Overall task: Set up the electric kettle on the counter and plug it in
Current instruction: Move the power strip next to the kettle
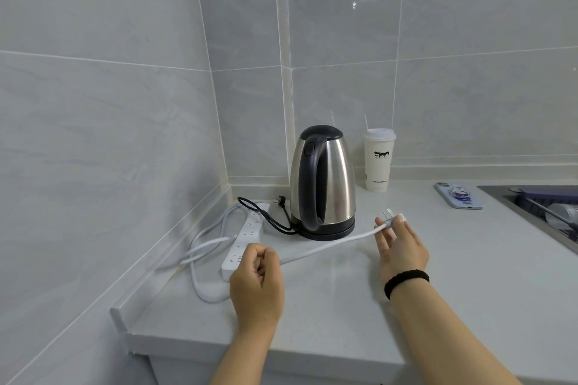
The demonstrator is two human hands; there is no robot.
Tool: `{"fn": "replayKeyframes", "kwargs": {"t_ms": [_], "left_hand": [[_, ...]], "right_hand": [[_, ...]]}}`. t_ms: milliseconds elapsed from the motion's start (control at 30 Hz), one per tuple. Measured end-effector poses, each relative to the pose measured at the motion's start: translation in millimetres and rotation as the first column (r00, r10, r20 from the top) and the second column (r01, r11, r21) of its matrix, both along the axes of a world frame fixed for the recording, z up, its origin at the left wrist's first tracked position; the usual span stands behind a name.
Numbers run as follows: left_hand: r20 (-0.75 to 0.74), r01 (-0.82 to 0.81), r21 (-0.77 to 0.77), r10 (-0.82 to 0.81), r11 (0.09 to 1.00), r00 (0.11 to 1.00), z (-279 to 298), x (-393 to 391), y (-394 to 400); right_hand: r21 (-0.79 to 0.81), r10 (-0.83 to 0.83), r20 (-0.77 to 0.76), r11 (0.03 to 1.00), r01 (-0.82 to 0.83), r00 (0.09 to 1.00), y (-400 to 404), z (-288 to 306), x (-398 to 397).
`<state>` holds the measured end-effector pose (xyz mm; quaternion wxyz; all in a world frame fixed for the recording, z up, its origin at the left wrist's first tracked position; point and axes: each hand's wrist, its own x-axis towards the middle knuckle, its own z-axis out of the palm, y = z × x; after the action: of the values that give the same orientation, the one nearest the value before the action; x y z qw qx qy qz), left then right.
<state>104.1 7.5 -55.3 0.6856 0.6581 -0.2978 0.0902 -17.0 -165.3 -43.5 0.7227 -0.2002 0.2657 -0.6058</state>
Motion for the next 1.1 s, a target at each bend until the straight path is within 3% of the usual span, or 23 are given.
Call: {"fn": "replayKeyframes", "kwargs": {"t_ms": [233,500,767,900,1100], "left_hand": [[-0.007,0.044,0.033,-0.044,0.998,0.999,-2.9,8.7,7.4],[0.258,0.149,0.184,-0.194,0.972,0.947,-10.9,8.4,23.9],[0.171,0.455,0.297,-0.516,0.839,0.840,7.7,1.9,43.1],[0.207,0.510,0.296,-0.575,0.808,0.791,34.1,-3.9,48.4],[0.093,0.589,0.122,-0.600,0.799,0.795,73.2,-5.8,59.7]], "right_hand": [[-0.144,0.055,0.032,0.988,-0.050,0.998,14.2,13.1,-4.5],[-0.313,0.130,-0.011,0.941,-0.127,0.991,33.9,58.0,3.6],[-0.609,0.229,-0.125,0.751,-0.257,0.965,65.9,119.2,24.9],[-0.698,0.263,-0.207,0.636,-0.330,0.942,83.4,141.7,43.8],[-0.759,0.253,-0.298,0.523,-0.389,0.921,112.3,169.3,69.4]]}}
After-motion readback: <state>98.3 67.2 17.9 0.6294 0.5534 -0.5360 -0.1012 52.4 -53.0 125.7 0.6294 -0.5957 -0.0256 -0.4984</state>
